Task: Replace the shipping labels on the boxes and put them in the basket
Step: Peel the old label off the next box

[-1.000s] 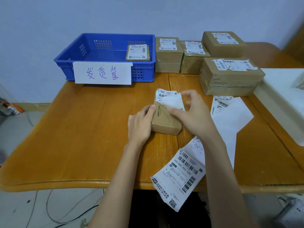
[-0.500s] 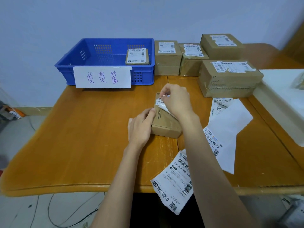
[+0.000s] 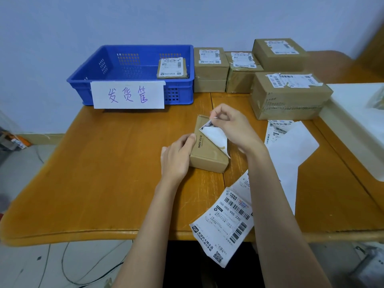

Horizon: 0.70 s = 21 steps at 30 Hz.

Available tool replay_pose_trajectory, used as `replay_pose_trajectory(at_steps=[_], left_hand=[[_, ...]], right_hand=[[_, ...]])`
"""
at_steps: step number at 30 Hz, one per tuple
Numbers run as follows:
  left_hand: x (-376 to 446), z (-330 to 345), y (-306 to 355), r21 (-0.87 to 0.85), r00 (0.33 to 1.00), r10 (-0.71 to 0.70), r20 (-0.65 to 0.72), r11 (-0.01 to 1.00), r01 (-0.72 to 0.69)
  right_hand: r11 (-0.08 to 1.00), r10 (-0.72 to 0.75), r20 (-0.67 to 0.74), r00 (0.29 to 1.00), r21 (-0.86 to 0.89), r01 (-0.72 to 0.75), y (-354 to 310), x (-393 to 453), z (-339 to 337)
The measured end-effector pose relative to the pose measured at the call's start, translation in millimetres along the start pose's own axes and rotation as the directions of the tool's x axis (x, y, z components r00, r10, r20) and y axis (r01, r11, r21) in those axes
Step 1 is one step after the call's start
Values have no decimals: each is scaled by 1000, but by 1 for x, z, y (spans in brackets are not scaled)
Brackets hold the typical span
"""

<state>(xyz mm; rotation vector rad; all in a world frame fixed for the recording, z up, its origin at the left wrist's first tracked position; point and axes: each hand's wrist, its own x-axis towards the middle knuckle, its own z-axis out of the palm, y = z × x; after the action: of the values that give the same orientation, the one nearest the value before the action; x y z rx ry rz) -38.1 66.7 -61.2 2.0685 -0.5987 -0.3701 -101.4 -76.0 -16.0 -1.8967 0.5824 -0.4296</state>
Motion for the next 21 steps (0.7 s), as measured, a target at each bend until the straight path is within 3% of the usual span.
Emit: replay_pose_trajectory(at_steps=[10,14,18,21], left_hand=[[4,2,-3,3,999,33,5,999,-33],[5,3,-7,-8,1000,31,2,999,-31],[6,6,-10,0,998,61,-9,998,-61],[8,6,-11,5,997,73,-10,997,-73]], right_hand=[[996,26,-13,1000,80,-24,1,1,-3],[943,60,-153,986,333,-6,8,1,-8],[991,72,-340,938,-82,-106,20,-3,-11],[986,78,-370,926,-111,-127,25,-3,-3]])
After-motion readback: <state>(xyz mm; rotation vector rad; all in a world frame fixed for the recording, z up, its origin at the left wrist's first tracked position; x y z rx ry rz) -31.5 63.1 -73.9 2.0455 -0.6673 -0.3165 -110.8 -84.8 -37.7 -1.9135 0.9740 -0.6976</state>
